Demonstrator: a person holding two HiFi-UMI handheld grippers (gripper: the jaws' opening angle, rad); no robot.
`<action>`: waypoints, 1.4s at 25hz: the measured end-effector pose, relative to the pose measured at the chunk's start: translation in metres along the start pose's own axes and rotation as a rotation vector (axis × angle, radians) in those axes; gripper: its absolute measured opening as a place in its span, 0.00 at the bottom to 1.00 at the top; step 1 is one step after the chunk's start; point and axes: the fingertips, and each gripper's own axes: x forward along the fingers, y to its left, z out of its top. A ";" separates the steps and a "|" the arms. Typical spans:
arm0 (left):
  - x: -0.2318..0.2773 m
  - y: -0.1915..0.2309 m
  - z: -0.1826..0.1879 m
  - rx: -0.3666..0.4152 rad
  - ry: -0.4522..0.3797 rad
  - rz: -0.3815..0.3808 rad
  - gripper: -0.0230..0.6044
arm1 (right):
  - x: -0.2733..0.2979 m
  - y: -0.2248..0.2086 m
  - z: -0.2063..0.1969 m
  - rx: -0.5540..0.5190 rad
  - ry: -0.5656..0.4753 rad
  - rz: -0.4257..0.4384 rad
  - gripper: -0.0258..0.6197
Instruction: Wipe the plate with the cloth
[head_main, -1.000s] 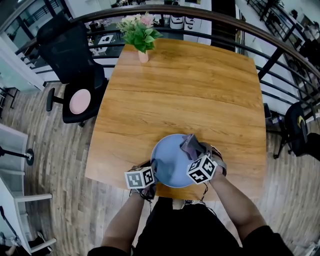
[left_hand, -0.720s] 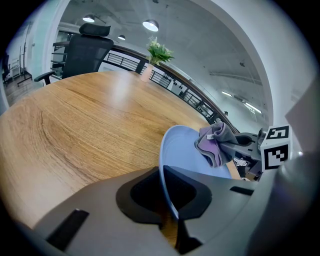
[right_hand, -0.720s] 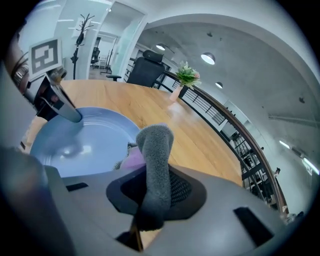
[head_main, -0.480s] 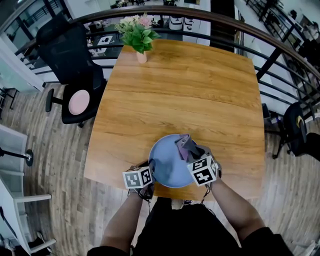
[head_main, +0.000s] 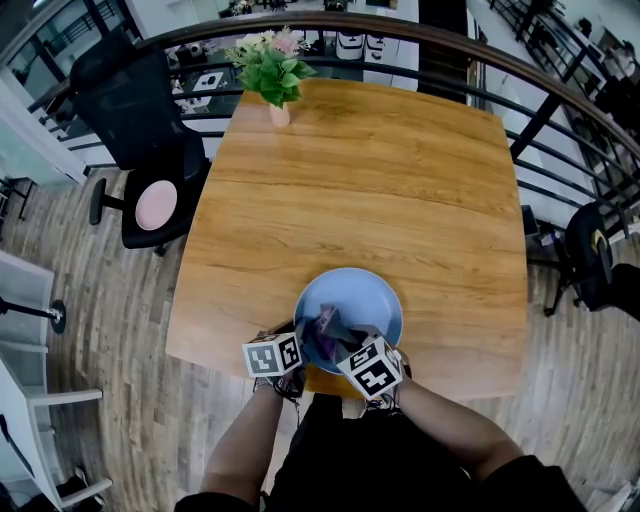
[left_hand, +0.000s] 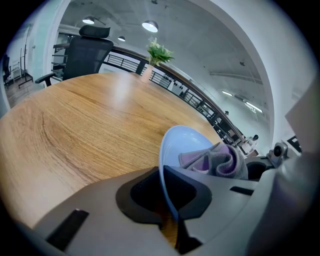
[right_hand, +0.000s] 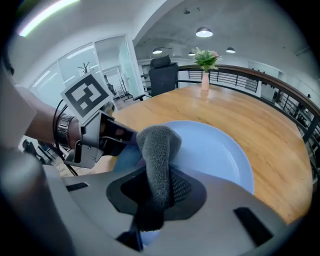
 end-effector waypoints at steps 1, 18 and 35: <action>-0.001 0.001 0.000 0.002 0.002 0.009 0.10 | 0.002 0.007 -0.002 -0.004 0.006 0.018 0.15; 0.000 0.001 -0.001 -0.001 -0.003 0.003 0.10 | 0.004 0.029 -0.042 -0.266 0.202 0.104 0.15; -0.001 0.002 -0.001 -0.002 -0.004 0.008 0.10 | -0.014 -0.074 -0.054 -0.404 0.307 -0.149 0.15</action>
